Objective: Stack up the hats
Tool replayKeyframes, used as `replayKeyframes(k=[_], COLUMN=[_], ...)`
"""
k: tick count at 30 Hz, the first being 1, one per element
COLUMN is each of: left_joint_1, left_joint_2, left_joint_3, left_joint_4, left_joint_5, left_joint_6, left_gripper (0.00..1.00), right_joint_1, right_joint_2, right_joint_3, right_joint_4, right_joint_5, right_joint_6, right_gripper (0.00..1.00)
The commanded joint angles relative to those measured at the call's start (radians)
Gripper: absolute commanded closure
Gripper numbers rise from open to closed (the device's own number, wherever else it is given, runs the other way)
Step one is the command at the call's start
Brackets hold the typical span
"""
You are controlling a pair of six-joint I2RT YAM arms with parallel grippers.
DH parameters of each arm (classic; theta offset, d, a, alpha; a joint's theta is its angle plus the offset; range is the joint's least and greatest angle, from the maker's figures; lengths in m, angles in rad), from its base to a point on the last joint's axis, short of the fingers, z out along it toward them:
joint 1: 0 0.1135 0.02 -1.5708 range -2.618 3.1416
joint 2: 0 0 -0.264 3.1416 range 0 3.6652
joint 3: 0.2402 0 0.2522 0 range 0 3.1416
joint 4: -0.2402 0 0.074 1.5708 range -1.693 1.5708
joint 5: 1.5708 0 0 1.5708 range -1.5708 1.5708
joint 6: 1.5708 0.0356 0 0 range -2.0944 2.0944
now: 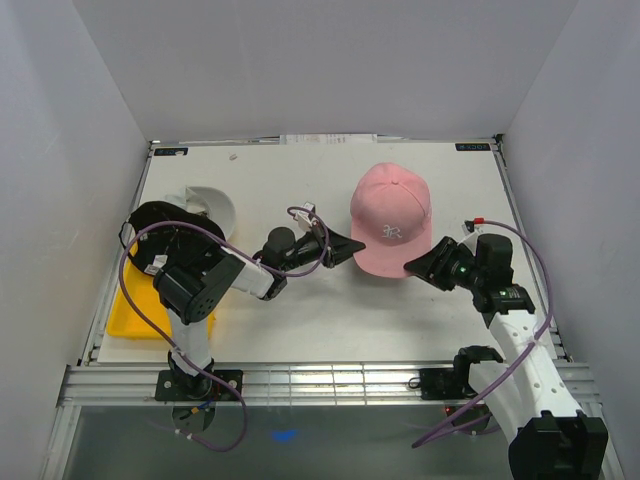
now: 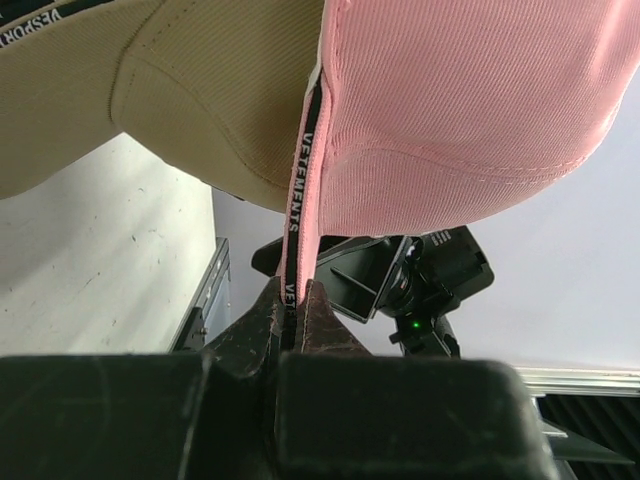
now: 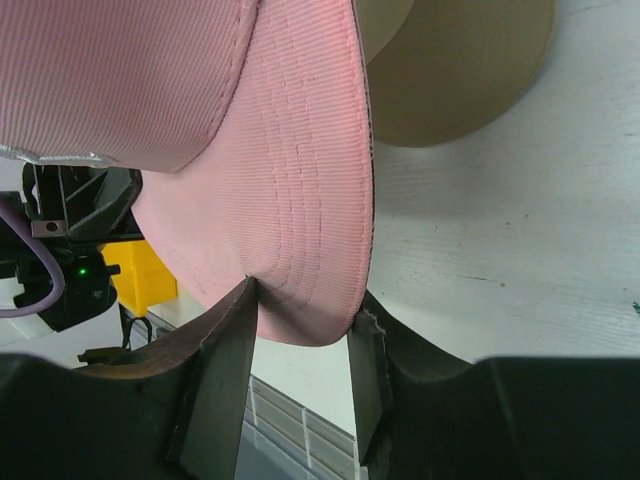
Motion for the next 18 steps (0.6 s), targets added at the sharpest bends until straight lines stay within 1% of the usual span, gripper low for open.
replayKeyframes(k=[1, 6, 10, 18], left_joint_1=[-0.045, -0.048, -0.056, -0.061], left_joint_2=[0.008, 0.014, 0.019, 0.037], left_joint_3=[-0.001, 0.02, 0.051, 0.082], left_joint_4=[-0.128, -0.21, -0.325, -0.42], left_joint_5=[0.091, 0.085, 0.076, 0.055], left_joint_6=[0.02, 0.068, 0.119, 0.166], left_gripper=[1.0, 1.0, 1.0, 1.0], right_joint_1=[0.008, 0.008, 0.008, 0.008], right_joint_2=[0.027, 0.041, 0.054, 0.093], right_joint_3=[-0.03, -0.038, -0.036, -0.021], right_joint_4=[0.005, 0.008, 0.007, 0.007], right_joint_5=[0.107, 0.125, 0.137, 0.165], right_joint_6=[-0.086, -0.094, -0.1, -0.112], right_gripper=[0.7, 0.71, 0.71, 0.72])
